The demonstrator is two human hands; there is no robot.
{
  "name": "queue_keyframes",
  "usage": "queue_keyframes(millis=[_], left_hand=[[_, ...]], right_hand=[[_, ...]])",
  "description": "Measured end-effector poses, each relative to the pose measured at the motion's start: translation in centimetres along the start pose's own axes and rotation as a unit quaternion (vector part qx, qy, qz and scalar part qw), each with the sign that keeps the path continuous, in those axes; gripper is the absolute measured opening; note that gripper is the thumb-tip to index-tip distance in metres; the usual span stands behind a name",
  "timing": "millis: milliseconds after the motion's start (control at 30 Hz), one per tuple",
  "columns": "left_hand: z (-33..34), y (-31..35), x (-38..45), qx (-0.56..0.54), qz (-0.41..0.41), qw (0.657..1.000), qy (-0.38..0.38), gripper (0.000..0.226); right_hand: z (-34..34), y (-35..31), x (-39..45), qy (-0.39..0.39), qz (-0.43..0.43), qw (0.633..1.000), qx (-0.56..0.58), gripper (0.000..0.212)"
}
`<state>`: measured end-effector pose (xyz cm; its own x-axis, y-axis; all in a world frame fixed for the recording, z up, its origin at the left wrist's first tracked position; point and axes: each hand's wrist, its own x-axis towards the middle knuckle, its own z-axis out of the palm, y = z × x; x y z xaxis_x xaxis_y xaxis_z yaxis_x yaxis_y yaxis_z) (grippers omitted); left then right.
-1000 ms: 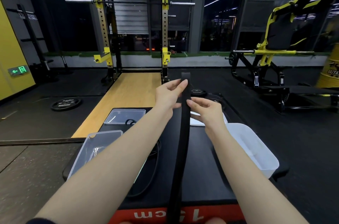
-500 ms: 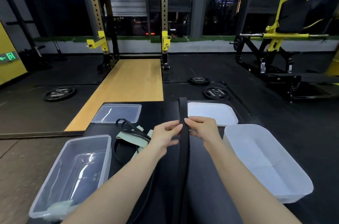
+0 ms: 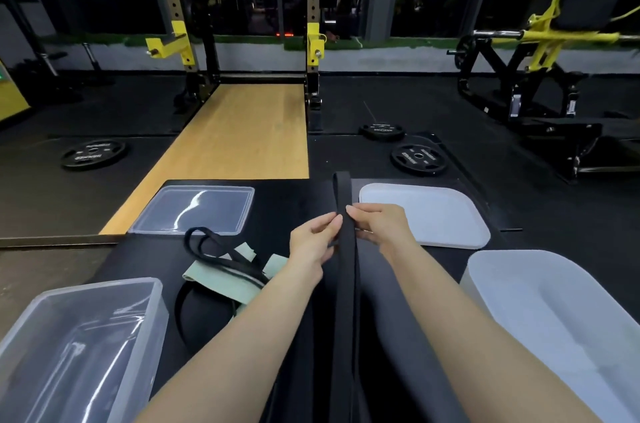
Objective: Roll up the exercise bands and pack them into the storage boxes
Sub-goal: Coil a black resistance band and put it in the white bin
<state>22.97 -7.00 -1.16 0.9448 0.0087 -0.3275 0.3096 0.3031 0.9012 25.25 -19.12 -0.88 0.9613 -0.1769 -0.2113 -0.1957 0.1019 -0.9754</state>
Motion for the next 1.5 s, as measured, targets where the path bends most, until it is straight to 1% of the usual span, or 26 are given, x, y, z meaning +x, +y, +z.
queue_keyframes(millis=[133,233,300,367,500,567,667,800,867,933,1000,1100,1233,1267,1300,1333,1367,1433,1467,1500], left_hand=[[0.2,-0.6,2.6,-0.015,-0.032,0.998,-0.043,0.029],[-0.1,-1.0,4.3,0.011,-0.05,0.996,-0.071,0.025],[-0.2,-0.9,5.6,0.023,-0.051,0.997,-0.055,0.023],[-0.2,-0.5,7.0,0.031,-0.049,0.998,-0.022,0.019],[0.2,0.3,9.7,0.024,-0.045,0.998,0.023,0.013],[0.3,0.5,11.0,0.022,-0.043,0.998,0.036,0.014],[0.4,0.7,12.9,0.008,-0.037,0.998,0.057,0.013],[0.1,1.7,15.0,-0.001,-0.03,0.996,0.088,0.012],[-0.1,2.2,15.9,0.0,-0.022,0.995,0.102,0.013],[0.0,2.4,16.4,0.004,-0.015,0.994,0.11,0.014],[0.3,2.2,16.7,0.015,-0.008,0.994,0.107,0.013],[0.4,1.6,16.6,0.018,0.003,0.996,0.093,0.009],[-0.4,0.8,16.0,-0.025,0.009,0.996,0.088,0.019],[-0.6,0.5,15.8,-0.039,0.013,0.995,0.095,0.021],[-0.8,0.4,15.5,-0.053,0.02,0.993,0.103,0.023],[-0.8,0.2,15.2,-0.064,0.029,0.992,0.108,0.024],[-0.8,0.0,14.8,-0.067,0.038,0.991,0.112,0.026],[-0.5,-0.5,14.0,-0.046,0.057,0.99,0.118,0.028],[-0.3,-0.9,13.6,-0.029,0.065,0.991,0.117,0.027],[-0.2,-1.5,13.2,-0.011,0.071,0.991,0.115,0.027]], right_hand=[[-0.1,-0.5,3.0,-0.015,0.001,1.0,0.01,0.013],[-0.2,-0.6,5.1,-0.017,0.005,1.0,0.015,0.013],[0.1,-0.4,6.3,-0.02,0.012,0.999,0.021,0.016],[0.5,0.0,7.5,-0.031,0.015,0.999,0.033,0.019],[1.4,0.7,10.1,-0.036,0.011,0.999,0.033,0.022],[1.8,0.8,11.3,-0.033,0.002,0.999,0.012,0.025],[2.3,1.6,12.2,-0.049,-0.012,0.999,-0.02,0.027],[2.8,2.6,11.7,-0.059,-0.039,0.994,-0.088,0.02],[3.1,2.8,11.3,-0.084,-0.032,0.989,-0.116,0.017],[3.4,3.1,11.1,-0.108,-0.025,0.983,-0.144,0.024],[3.4,3.4,11.0,-0.096,-0.035,0.981,-0.163,0.03],[3.1,4.1,11.6,-0.069,-0.046,0.982,-0.169,0.027],[3.3,4.6,11.6,-0.088,-0.047,0.985,-0.143,0.009],[3.5,4.6,11.4,-0.094,-0.05,0.985,-0.133,0.013],[3.6,4.6,11.4,-0.098,-0.054,0.986,-0.125,0.029],[3.7,4.6,11.3,-0.093,-0.052,0.987,-0.123,0.04],[3.8,4.5,11.3,-0.085,-0.053,0.987,-0.128,0.04],[3.7,4.1,11.2,-0.065,-0.069,0.988,-0.121,0.017],[3.6,3.8,11.1,-0.044,-0.077,0.99,-0.111,0.017],[3.4,3.6,11.0,-0.029,-0.082,0.991,-0.1,0.027]])
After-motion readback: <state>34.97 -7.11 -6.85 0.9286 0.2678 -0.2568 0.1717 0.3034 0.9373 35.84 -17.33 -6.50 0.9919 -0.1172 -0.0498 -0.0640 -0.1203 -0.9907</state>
